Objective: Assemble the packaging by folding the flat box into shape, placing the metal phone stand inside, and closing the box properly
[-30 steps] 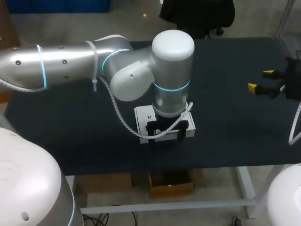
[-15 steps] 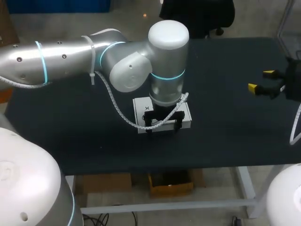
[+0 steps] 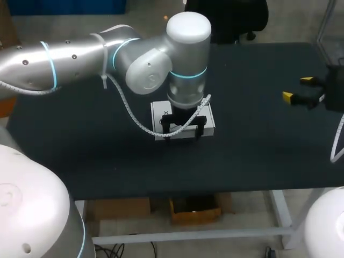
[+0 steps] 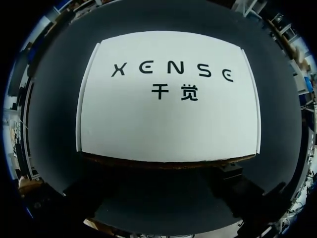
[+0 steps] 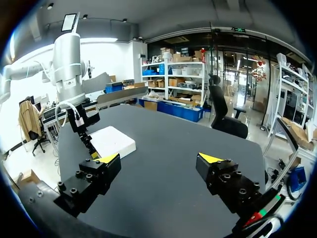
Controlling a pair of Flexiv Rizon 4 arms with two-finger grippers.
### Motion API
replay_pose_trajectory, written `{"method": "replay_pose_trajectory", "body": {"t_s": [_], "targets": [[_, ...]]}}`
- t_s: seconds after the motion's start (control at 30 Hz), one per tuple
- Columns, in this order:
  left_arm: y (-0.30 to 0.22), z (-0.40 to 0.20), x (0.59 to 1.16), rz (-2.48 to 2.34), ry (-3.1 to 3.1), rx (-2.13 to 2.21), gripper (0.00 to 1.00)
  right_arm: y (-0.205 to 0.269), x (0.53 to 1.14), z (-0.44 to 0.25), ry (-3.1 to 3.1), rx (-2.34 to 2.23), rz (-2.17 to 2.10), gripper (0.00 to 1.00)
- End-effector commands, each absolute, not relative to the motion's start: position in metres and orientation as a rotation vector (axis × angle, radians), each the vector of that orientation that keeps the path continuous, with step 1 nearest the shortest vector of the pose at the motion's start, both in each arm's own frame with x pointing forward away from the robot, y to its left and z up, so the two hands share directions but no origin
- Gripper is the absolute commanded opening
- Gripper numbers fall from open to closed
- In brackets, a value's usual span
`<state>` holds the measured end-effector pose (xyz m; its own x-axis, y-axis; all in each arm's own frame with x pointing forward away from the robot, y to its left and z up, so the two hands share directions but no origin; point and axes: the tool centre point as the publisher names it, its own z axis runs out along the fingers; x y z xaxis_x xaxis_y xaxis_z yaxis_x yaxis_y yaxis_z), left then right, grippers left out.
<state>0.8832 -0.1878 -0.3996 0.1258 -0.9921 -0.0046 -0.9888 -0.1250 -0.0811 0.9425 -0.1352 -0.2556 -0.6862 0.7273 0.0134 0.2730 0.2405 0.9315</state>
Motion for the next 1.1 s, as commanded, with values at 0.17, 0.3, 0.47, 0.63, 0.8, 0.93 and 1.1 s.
{"method": "replay_pose_trajectory", "body": {"t_s": [0.17, 0.3, 0.47, 0.63, 0.8, 0.93, 1.1], "targets": [[-0.187, -0.402, 0.91, -0.054, 2.048, -2.304, 1.0, -0.126, 0.964, -0.257, 2.096, 0.911, 1.433, 1.0], [-0.185, -0.402, 0.922, -0.053, 2.06, -2.296, 1.0, -0.126, 0.972, -0.256, 2.09, 0.915, 1.429, 1.0], [-0.183, -0.403, 0.942, -0.049, 2.073, -2.287, 1.0, -0.126, 0.972, -0.256, 2.09, 0.915, 1.429, 1.0], [-0.181, -0.403, 0.959, -0.05, 2.076, -2.284, 1.0, -0.126, 0.972, -0.256, 2.09, 0.915, 1.429, 1.0], [-0.176, -0.402, 0.98, -0.057, 2.073, -2.293, 1.0, -0.126, 0.972, -0.256, 2.09, 0.915, 1.429, 1.0], [-0.171, -0.401, 0.999, -0.065, 2.073, -2.301, 1.0, -0.126, 0.972, -0.256, 2.09, 0.915, 1.429, 1.0], [-0.17, -0.398, 1.018, -0.071, 2.066, -2.301, 1.0, -0.126, 0.972, -0.256, 2.09, 0.915, 1.429, 1.0]]}}
